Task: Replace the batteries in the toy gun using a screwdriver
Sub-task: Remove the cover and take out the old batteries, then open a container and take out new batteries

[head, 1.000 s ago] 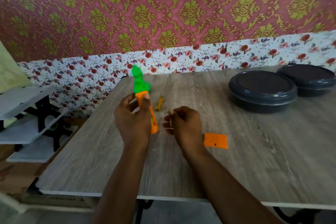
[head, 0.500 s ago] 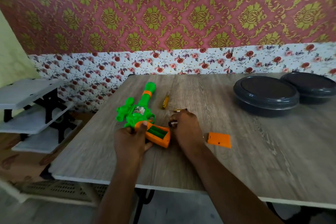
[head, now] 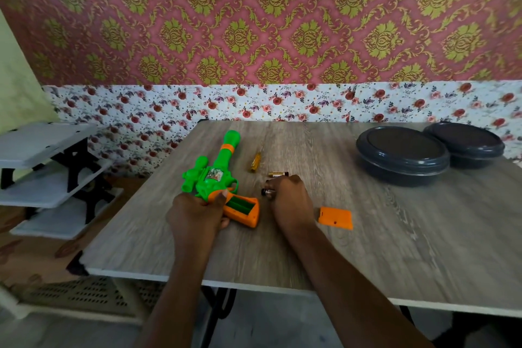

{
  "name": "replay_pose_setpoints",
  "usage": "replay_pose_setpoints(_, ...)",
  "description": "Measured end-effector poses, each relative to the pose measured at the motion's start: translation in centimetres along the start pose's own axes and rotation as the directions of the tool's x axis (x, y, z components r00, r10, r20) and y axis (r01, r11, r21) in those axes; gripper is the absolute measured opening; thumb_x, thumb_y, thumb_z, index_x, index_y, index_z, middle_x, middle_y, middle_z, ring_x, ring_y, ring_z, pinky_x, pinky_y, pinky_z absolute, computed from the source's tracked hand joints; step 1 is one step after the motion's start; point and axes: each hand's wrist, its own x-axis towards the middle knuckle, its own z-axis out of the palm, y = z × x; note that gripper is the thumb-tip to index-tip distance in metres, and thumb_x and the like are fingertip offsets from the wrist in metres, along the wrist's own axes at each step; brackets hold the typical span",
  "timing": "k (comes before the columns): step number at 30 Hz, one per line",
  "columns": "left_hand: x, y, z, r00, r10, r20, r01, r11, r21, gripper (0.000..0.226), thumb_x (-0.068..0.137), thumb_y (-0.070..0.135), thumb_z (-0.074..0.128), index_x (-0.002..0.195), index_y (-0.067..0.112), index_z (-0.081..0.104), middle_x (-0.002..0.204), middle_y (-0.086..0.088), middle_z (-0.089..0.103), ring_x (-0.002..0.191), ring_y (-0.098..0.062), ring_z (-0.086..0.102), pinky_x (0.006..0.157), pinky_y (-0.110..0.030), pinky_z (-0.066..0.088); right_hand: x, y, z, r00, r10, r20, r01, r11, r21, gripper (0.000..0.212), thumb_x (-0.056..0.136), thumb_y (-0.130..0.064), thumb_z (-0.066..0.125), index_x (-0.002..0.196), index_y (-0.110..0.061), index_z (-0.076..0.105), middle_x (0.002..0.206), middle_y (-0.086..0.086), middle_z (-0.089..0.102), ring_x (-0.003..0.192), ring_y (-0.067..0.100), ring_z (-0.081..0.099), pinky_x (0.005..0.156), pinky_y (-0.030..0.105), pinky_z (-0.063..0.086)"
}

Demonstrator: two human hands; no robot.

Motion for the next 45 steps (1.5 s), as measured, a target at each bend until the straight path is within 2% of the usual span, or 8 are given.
replay_pose_setpoints(4,-0.4,0.4,-0.4,0.982,0.161,-0.104,-0.135,0.967,0.215,0.042,0.079,0.049,0.079,0.06,0.014,0.065,0.053,0.0,0.067,0.058,-0.019,0.067,0.065,-0.031,0.055,-0.6,0.3,0.1,0.997,-0.001,-0.078,0.01,0.993,0.116,0.037,0.095,-0.006,0.059,0.126,-0.023,0.071,0.126,0.009,0.063,0.118,0.027,0.062,0.1,0.044,0.053)
replay_pose_setpoints(9,-2.2,2.5,0.9,0.936,0.318,-0.149,-0.297,0.944,0.147,0.016,0.084,0.019,0.081,0.089,0.012,0.067,0.079,-0.002,0.071,0.07,-0.009,0.065,0.064,-0.013,0.044,-1.3,0.7,-1.2,0.968,0.013,-0.251,0.061,0.957,0.283,0.042,0.082,0.009,0.066,0.113,-0.016,0.077,0.11,0.002,0.077,0.105,0.017,0.069,0.095,0.024,0.05)
replay_pose_setpoints(12,-2.9,3.6,2.5,0.897,0.429,-0.108,-0.426,0.903,0.056,0.01,0.087,0.01,0.076,0.093,0.014,0.07,0.08,0.009,0.067,0.074,0.011,0.06,0.068,0.001,0.043,-1.8,1.2,-2.8,0.924,0.021,-0.382,0.127,0.925,0.358,0.032,0.08,0.007,0.072,0.102,-0.016,0.079,0.098,-0.002,0.078,0.091,0.011,0.07,0.088,0.027,0.054)
replay_pose_setpoints(17,-4.2,5.3,7.2,0.85,0.527,0.019,-0.526,0.849,-0.046,0.012,0.088,0.006,0.072,0.098,0.013,0.073,0.083,0.005,0.072,0.074,0.005,0.065,0.07,-0.005,0.05,-2.1,5.1,-6.6,0.848,0.079,-0.523,0.164,0.901,0.402,0.019,0.084,-0.001,0.075,0.093,-0.018,0.077,0.091,-0.008,0.076,0.084,0.006,0.069,0.078,0.028,0.057)
replay_pose_setpoints(22,-6.4,7.9,12.9,0.807,0.547,0.222,-0.536,0.836,-0.115,0.016,0.09,0.014,0.074,0.106,0.015,0.074,0.092,0.005,0.074,0.081,0.005,0.066,0.073,-0.009,0.051,-1.2,12.2,-11.8,0.791,0.034,-0.611,0.074,0.986,0.15,0.025,0.083,0.0,0.073,0.104,-0.012,0.078,0.105,0.009,0.076,0.099,0.031,0.069,0.089,0.039,0.056)
replay_pose_setpoints(32,-6.3,12.1,22.7,0.726,0.387,0.568,-0.488,0.872,0.03,0.047,0.098,0.029,0.065,0.144,0.022,0.056,0.139,-0.009,0.063,0.122,-0.024,0.063,0.094,-0.025,0.045,1.1,22.5,-15.2,0.959,0.042,-0.278,-0.103,0.973,-0.207,0.065,0.083,-0.028,0.081,0.143,-0.031,0.057,0.16,-0.002,0.042,0.153,0.022,0.026,0.121,0.055,0.024)
replay_pose_setpoints(38,-6.4,12.0,25.8,0.735,0.331,0.592,-0.397,0.918,-0.02,0.046,0.099,0.029,0.064,0.144,0.021,0.053,0.131,-0.001,0.065,0.114,-0.013,0.063,0.091,-0.023,0.045,1.8,24.2,-14.5,0.922,-0.138,-0.361,0.067,0.977,-0.201,0.054,0.075,0.002,0.077,0.127,-0.014,0.071,0.132,0.01,0.07,0.128,0.034,0.062,0.106,0.06,0.046)
replay_pose_setpoints(45,-6.3,10.6,25.2,0.854,0.058,0.517,0.1,0.957,-0.272,0.058,0.085,0.061,0.06,0.13,0.025,0.05,0.111,0.007,0.062,0.112,-0.026,0.063,0.1,-0.055,0.053,0.1,21.6,-14.1,0.837,-0.247,-0.489,0.209,0.969,-0.131,0.051,0.075,0.007,0.076,0.125,-0.003,0.071,0.126,0.015,0.071,0.119,0.035,0.067,0.106,0.05,0.052)
